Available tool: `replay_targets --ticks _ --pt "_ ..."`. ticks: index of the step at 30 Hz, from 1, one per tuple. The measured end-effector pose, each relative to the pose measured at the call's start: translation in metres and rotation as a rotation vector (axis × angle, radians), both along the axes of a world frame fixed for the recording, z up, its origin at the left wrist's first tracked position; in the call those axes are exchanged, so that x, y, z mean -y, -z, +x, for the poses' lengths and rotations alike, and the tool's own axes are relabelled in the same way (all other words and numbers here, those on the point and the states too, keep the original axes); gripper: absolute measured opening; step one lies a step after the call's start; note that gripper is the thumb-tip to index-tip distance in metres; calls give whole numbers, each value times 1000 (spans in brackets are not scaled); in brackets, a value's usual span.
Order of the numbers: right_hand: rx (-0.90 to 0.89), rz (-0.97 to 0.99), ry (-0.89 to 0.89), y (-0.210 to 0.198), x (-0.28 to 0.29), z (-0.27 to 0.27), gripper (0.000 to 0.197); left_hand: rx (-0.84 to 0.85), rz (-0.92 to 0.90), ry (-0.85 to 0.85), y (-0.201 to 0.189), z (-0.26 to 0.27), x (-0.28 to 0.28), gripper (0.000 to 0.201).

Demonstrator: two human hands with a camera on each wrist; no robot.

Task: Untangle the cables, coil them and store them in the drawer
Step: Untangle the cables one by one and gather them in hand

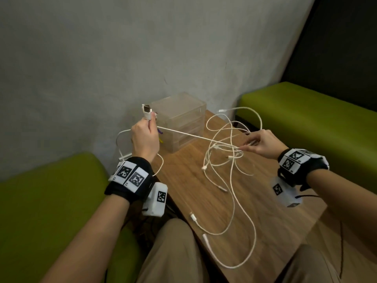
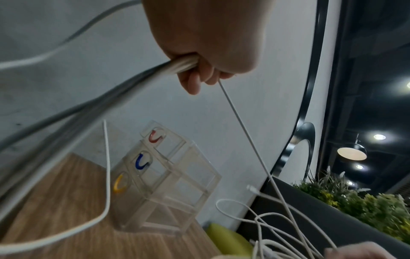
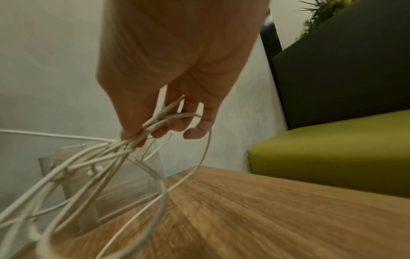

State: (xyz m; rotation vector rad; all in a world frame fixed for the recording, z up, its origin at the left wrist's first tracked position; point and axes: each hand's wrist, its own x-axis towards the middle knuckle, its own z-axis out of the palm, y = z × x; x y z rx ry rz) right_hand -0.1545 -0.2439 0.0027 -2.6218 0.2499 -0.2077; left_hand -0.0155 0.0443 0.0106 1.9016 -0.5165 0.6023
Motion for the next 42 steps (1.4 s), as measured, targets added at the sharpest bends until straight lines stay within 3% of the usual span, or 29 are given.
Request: replay_targets --ticks 9,12,19,23,28,31,35,42 --pt "-194 -204 -39 1 2 0 13 -36 16 108 1 -18 15 37" --pt "-167 -223 -29 11 -8 3 13 -88 73 205 8 -28 26 43" --pt "-96 -252 -119 15 -22 4 11 -123 372 280 23 -41 36 35" --pt "-91 -283 -183 17 -32 6 13 -15 513 347 19 -55 47 35" --pt "-67 -313 -280 17 -52 12 14 -204 629 600 36 -61 70 38" --pt "-45 -322 -314 14 -60 14 14 -317 692 581 52 -56 76 39" --pt "-21 -326 -361 13 -67 14 14 -332 763 535 58 -55 76 41" --pt "24 -263 -344 5 -72 15 14 -516 592 487 42 -55 73 49"
